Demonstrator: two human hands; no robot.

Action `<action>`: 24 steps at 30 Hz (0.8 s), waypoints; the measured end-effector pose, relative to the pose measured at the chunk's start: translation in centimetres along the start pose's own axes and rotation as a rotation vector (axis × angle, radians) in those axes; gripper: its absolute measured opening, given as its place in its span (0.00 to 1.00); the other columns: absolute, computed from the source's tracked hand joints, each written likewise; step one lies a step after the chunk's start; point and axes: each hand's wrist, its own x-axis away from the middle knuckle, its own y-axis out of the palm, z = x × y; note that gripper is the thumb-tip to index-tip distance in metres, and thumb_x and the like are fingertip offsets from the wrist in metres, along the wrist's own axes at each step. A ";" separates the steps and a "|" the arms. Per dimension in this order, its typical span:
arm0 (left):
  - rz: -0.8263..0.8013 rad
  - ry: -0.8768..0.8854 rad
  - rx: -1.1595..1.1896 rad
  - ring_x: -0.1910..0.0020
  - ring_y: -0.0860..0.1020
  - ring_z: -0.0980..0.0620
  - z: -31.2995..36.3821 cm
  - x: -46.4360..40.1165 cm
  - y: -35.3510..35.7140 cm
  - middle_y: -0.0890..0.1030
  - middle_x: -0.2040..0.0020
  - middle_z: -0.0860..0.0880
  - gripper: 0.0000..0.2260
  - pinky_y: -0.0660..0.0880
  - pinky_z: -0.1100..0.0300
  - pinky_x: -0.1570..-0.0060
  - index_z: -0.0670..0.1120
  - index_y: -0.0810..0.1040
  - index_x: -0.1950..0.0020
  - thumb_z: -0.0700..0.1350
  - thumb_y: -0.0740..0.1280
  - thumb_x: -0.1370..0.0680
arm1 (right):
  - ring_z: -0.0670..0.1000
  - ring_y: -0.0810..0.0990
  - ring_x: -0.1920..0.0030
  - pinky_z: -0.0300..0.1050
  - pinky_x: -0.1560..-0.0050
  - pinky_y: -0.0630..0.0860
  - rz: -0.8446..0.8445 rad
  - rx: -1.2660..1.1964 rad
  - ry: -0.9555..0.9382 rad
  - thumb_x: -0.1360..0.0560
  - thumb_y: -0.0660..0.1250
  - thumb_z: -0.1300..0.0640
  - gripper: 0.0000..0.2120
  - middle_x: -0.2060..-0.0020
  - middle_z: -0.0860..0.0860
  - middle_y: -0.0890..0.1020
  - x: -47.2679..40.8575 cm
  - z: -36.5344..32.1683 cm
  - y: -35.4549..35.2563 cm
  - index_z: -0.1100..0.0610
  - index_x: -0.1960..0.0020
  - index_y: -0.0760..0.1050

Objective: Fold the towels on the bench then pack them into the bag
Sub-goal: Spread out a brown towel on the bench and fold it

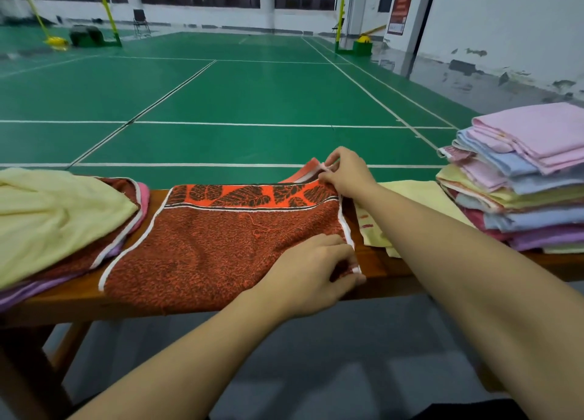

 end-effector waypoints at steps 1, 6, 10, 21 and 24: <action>0.001 -0.016 0.029 0.53 0.74 0.57 0.1 0.1 -0.2 0.78 0.54 0.57 0.08 0.75 0.53 0.51 0.53 0.78 0.51 0.56 0.66 0.20 | 0.54 0.80 0.51 0.51 0.47 0.77 0.000 -0.074 0.021 0.25 0.75 0.57 0.12 0.52 0.51 0.81 -0.2 -0.1 0.0 0.52 0.49 0.73; 0.030 -0.157 0.333 0.54 0.80 0.60 0.8 0.1 -1.0 0.84 0.54 0.55 0.11 0.75 0.61 0.51 0.50 0.83 0.49 0.53 0.64 0.17 | 0.60 0.84 0.57 0.55 0.48 0.84 -0.114 -0.467 0.225 0.23 0.66 0.73 0.16 0.50 0.64 0.85 -0.5 -0.2 -1.3 0.55 0.60 0.83; 0.101 -0.206 0.441 0.54 0.80 0.61 1.5 -0.2 -0.8 0.84 0.56 0.56 0.10 0.73 0.64 0.51 0.50 0.84 0.50 0.52 0.65 0.17 | 0.57 0.83 0.59 0.53 0.50 0.84 -0.058 -0.579 0.284 0.22 0.63 0.74 0.15 0.50 0.61 0.84 -0.2 0.6 -3.4 0.60 0.55 0.84; 0.327 -0.437 1.157 0.69 0.75 0.57 3.3 0.1 -3.3 0.75 0.70 0.52 0.02 0.80 0.61 0.64 0.40 0.79 0.49 0.38 0.69 0.20 | 0.52 0.80 0.76 0.45 0.72 0.81 0.008 -0.682 0.413 0.28 0.77 0.64 0.10 0.69 0.58 0.81 -0.7 -1.1 -7.4 0.63 0.58 0.76; 0.447 -0.456 1.211 0.69 0.74 0.55 2.3 1.6 -5.5 0.73 0.66 0.45 0.03 0.81 0.60 0.65 0.41 0.76 0.48 0.36 0.68 0.20 | 0.51 0.75 0.74 0.46 0.65 0.76 0.017 -0.697 0.367 0.29 0.77 0.63 0.12 0.71 0.56 0.76 -1.4 -3.4 -5.2 0.59 0.58 0.73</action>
